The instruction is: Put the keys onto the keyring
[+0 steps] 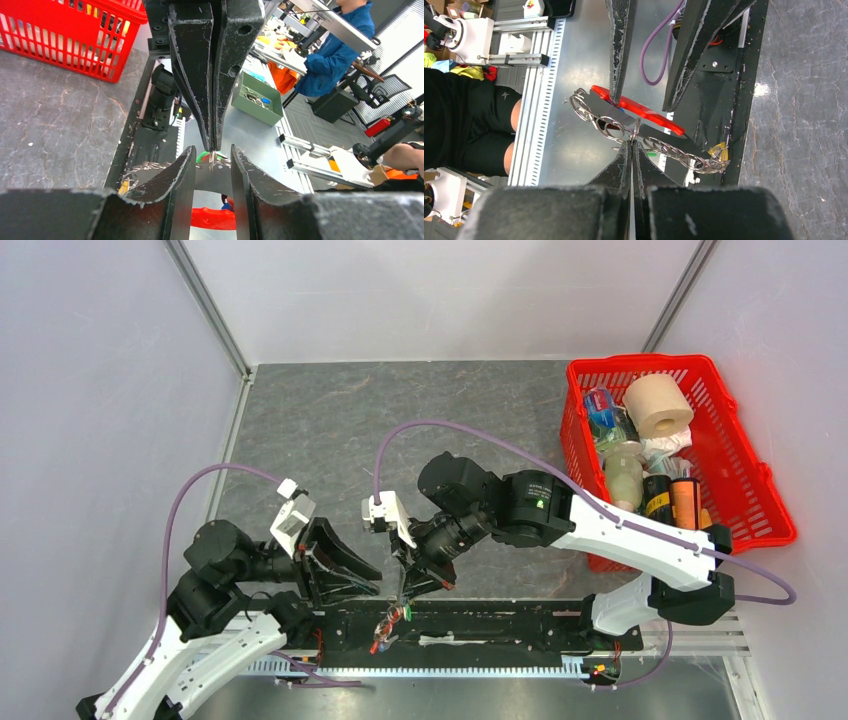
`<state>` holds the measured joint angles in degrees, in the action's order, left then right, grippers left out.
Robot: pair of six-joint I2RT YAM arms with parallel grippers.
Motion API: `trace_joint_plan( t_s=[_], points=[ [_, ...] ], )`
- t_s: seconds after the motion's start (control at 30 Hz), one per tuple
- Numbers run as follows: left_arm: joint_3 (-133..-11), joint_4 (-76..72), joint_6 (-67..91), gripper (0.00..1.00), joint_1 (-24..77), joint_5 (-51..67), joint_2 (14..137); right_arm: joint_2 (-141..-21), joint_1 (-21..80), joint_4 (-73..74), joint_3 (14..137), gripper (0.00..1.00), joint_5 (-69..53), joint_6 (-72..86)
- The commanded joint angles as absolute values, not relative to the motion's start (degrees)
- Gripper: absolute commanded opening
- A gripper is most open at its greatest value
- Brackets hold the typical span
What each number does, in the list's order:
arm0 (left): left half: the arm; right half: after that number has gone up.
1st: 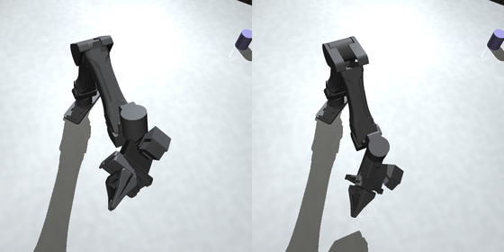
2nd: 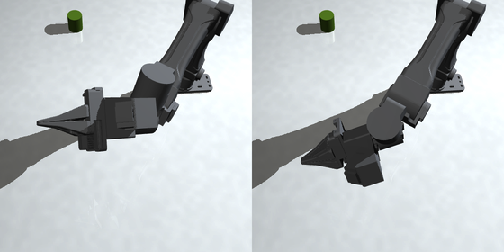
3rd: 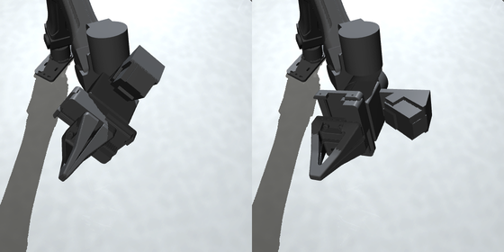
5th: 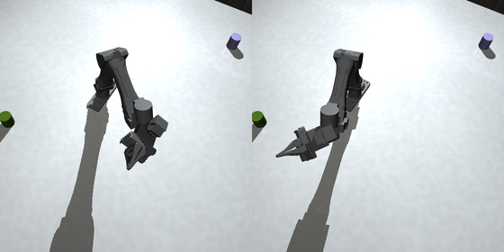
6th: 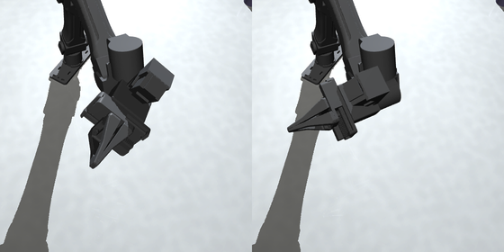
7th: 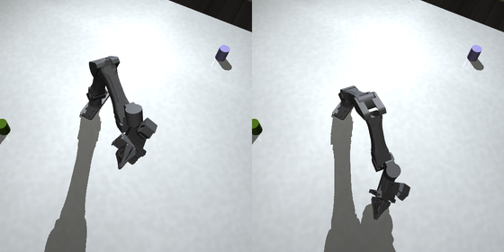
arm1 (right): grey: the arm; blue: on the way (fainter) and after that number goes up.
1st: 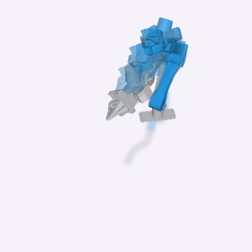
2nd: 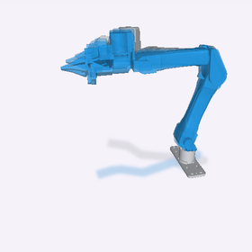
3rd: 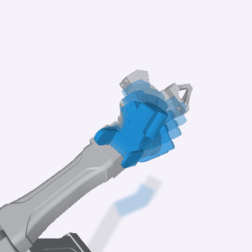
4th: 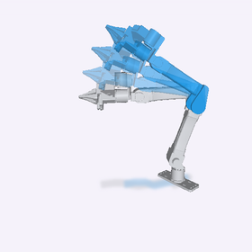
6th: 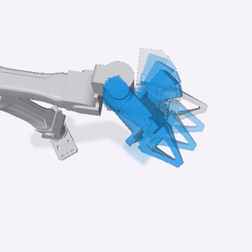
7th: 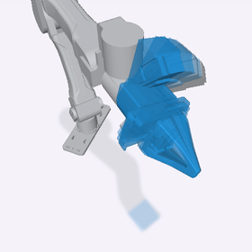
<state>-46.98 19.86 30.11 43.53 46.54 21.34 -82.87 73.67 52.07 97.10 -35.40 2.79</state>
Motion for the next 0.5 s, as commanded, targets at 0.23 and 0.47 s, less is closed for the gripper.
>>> trace_joint_plan(
  t_s=[0.23,0.47],
  points=[
    [-46.41,21.71,29.34,0.38,43.59,51.05,22.37,-83.67,73.92,50.1,99.21,0.0,-37.79,4.63],
    [-45.88,21.45,29.09,0.37,43.59,51.93,23.26,-85.37,73.92,50.1,101.13,0.0,-37.71,5.01]
  ],
)
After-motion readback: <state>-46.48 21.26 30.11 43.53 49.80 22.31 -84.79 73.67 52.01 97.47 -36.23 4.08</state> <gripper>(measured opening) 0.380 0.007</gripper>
